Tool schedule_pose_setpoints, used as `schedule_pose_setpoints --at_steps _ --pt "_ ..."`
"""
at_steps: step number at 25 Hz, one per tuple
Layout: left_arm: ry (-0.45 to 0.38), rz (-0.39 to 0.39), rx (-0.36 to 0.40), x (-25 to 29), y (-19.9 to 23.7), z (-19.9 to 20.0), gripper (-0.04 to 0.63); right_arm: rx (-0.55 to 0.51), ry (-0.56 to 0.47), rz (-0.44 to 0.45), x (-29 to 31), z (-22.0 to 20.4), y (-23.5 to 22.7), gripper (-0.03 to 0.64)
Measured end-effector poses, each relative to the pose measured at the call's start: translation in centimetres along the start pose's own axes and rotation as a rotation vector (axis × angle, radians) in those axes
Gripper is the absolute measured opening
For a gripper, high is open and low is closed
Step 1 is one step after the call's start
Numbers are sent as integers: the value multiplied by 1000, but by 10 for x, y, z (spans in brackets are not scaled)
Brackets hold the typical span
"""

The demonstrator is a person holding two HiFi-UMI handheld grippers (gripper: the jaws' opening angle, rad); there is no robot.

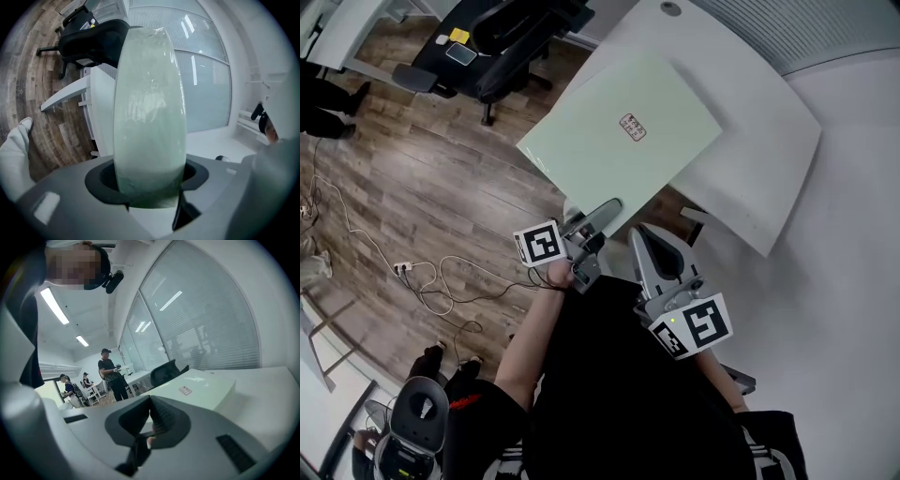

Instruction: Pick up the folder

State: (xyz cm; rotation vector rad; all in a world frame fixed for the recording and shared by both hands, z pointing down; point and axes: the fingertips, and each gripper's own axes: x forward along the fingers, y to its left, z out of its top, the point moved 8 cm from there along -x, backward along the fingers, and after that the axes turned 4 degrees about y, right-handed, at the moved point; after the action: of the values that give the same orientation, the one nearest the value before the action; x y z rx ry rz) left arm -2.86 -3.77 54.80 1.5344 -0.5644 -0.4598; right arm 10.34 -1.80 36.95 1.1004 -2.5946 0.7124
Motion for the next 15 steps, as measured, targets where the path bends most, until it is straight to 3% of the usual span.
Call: schedule_pose_setpoints --at_steps 5,15 --pt "-52 -24 -29 -15 -33 -7 279 -27 -30 19 -8 7 9 -2" --pt "-133 -60 7 -32 -74 -7 279 -57 -85 27 -21 11 10 -2"
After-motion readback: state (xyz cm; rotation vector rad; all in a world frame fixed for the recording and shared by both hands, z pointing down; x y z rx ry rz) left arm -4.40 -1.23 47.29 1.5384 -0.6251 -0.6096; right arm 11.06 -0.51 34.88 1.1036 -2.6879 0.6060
